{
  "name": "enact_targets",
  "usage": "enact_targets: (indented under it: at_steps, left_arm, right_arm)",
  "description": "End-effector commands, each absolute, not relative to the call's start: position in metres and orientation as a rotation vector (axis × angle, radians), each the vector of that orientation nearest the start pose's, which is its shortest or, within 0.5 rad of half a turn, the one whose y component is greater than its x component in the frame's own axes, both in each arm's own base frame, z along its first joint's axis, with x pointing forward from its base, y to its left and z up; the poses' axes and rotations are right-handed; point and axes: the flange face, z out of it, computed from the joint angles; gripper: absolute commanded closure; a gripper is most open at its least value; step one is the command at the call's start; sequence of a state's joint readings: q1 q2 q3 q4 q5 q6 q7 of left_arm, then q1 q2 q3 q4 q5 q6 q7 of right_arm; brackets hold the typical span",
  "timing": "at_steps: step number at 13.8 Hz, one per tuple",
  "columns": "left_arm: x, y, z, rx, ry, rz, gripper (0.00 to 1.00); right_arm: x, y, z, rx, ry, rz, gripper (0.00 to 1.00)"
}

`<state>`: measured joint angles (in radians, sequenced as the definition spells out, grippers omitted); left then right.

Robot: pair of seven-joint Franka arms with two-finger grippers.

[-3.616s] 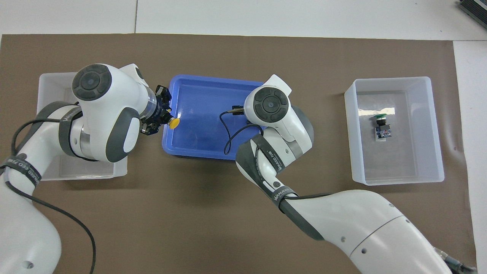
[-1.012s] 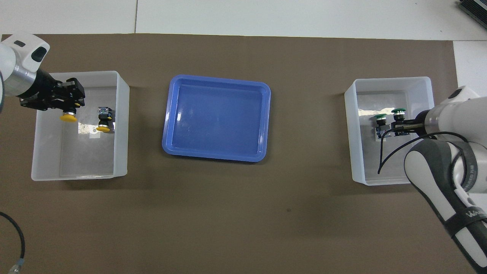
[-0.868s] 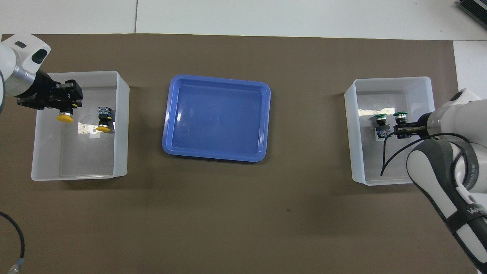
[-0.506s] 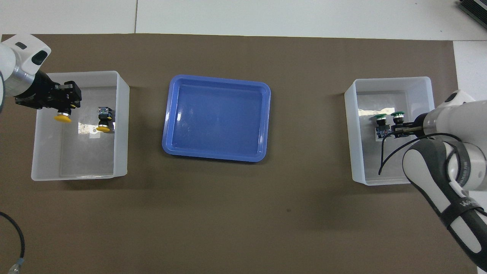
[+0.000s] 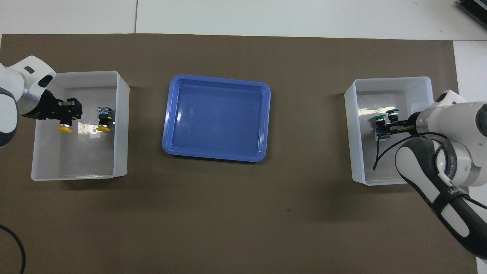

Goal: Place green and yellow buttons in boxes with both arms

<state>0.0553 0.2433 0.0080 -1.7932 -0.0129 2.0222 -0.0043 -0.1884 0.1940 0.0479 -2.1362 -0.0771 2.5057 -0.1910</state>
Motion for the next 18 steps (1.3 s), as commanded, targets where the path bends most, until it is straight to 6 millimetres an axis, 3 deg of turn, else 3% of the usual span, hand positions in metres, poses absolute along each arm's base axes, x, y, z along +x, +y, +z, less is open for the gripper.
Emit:
enact_targets:
  at_steps: [1,2,3,4,12,14,17,18]
  left_arm:
    - [0.605,0.044,0.401,-3.137,-0.087,-0.009,1.0]
    - [0.603,0.045,0.392,-3.137,-0.089,-0.009,1.0]
    - [0.6,0.052,0.383,-3.136,-0.108,-0.019,1.0]
    - [0.599,0.051,0.375,-3.136,-0.105,-0.024,1.0]
    - [0.596,0.056,0.339,-3.136,-0.064,-0.031,1.0]
    - [0.595,0.056,0.333,-3.136,-0.062,-0.036,1.0]
    - [0.596,0.059,0.324,-3.136,-0.049,-0.028,0.98]
    - [0.596,0.06,0.324,-3.136,-0.049,-0.028,0.68]
  right_arm:
    - [0.575,-0.086,0.328,-3.18,-0.198,-0.261,0.81]
    - [0.575,-0.086,0.328,-3.18,-0.2,-0.261,0.63]
    - [0.575,-0.085,0.328,-3.18,-0.203,-0.258,0.28]
    - [0.575,-0.085,0.328,-3.18,-0.2,-0.258,0.03]
    - [0.578,-0.083,0.335,-3.18,-0.19,-0.261,0.0]
    - [0.585,-0.078,0.351,-3.18,-0.185,-0.257,0.0]
    - [0.602,-0.068,0.402,-3.183,-0.162,-0.26,0.0]
    - [0.608,-0.066,0.418,-3.182,-0.153,-0.258,0.0]
